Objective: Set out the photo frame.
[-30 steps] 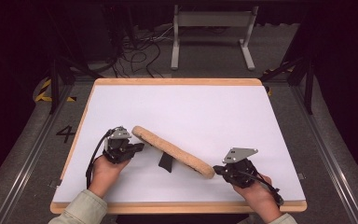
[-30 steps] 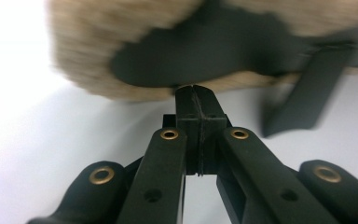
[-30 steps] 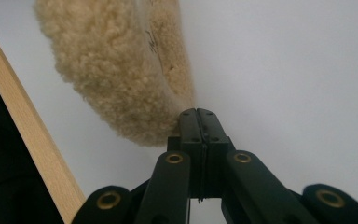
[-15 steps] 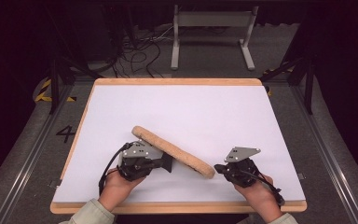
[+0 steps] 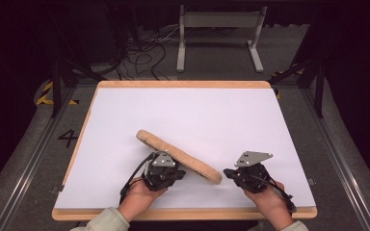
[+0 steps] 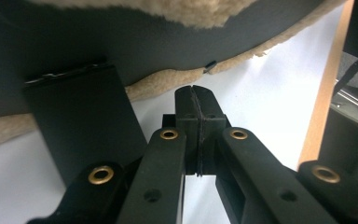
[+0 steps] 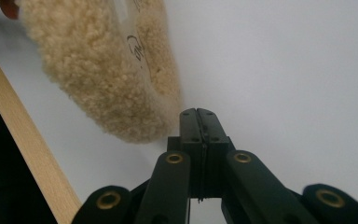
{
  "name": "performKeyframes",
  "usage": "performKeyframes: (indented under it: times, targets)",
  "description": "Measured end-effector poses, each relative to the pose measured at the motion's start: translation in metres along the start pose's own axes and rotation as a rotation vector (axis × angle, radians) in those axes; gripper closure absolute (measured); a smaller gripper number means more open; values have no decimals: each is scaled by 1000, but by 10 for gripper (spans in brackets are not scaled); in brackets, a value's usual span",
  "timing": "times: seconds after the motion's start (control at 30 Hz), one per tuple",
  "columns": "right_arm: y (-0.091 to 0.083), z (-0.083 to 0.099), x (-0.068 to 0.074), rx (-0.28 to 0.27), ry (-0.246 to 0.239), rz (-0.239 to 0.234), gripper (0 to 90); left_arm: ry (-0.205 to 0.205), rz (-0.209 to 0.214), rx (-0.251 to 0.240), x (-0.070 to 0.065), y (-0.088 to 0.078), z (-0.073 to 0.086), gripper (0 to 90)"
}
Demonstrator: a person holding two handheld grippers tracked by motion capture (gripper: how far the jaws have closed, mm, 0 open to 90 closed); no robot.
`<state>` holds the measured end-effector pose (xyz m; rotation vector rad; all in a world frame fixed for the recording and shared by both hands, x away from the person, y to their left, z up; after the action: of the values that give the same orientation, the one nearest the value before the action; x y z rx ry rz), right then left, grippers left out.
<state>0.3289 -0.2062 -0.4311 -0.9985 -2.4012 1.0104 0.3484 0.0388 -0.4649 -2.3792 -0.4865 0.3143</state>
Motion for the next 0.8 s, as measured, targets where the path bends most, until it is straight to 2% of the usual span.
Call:
performKeyframes:
  times: [0.23, 0.43, 0.57, 0.8]
  targets:
    - [-1, 1, 0, -5, 2, 1, 900, -7, -42, 35, 1, 11, 1, 900]
    - [0, 0, 0, -5, 2, -1, 900, -36, -64, 41, 8, 14, 4, 900]
    - [0, 0, 1, -3, 0, -3, 900, -9, -82, 47, 7, 14, 5, 900]
    - [1, -1, 2, -4, -3, -8, 900, -30, -71, 47, 8, 14, 5, 900]
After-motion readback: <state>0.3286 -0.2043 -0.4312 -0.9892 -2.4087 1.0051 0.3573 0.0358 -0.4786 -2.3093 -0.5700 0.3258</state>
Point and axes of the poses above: each handheld gripper's, and its own axes: y roughly forward along the jaws, z roughly out of its underside, x roughly to its left, the point moved 4 cm from there along y, roughly forward along the jaws, and after that the axes turned 6 degrees about y, right-handed, at the moved point
